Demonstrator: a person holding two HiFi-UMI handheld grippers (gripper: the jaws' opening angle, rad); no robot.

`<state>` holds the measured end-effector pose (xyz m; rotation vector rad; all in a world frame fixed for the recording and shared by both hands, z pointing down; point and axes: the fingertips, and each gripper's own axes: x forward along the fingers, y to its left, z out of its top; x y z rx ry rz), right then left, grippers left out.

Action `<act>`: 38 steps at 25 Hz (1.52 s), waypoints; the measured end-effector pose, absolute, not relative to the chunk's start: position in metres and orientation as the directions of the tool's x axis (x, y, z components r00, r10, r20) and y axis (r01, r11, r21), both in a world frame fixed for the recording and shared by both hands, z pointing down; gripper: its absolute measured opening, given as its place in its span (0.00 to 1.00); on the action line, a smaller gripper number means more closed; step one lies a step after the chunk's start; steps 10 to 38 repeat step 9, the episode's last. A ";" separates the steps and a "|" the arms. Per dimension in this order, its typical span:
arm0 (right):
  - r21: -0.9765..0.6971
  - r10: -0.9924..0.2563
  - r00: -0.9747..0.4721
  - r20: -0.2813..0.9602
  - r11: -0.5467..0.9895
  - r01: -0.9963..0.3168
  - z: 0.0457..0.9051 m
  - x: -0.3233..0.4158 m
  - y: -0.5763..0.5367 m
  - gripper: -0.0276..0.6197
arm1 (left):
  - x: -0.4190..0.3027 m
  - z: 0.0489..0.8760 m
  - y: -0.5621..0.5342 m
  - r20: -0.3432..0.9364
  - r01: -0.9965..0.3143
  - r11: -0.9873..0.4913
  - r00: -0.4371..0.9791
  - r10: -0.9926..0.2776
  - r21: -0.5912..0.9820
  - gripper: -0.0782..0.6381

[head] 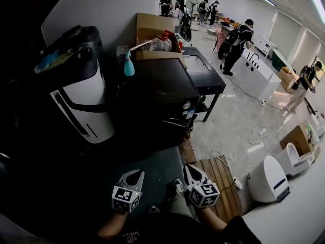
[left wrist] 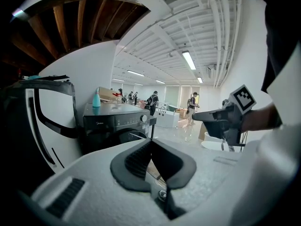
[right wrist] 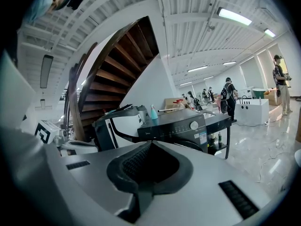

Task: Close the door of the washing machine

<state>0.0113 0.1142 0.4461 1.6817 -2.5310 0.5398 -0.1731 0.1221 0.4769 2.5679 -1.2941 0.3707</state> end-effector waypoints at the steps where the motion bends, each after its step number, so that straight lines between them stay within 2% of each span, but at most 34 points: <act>1: -0.256 -0.883 -0.406 0.235 0.346 -0.903 0.446 0.012 0.114 0.04 | -0.173 0.477 0.122 0.331 -0.809 -0.579 0.576 -0.748 0.099 0.12; 38: -0.258 -0.884 -0.389 0.259 0.325 -0.910 0.450 0.018 0.115 0.04 | -0.172 0.478 0.119 0.345 -0.805 -0.585 0.580 -0.738 0.103 0.12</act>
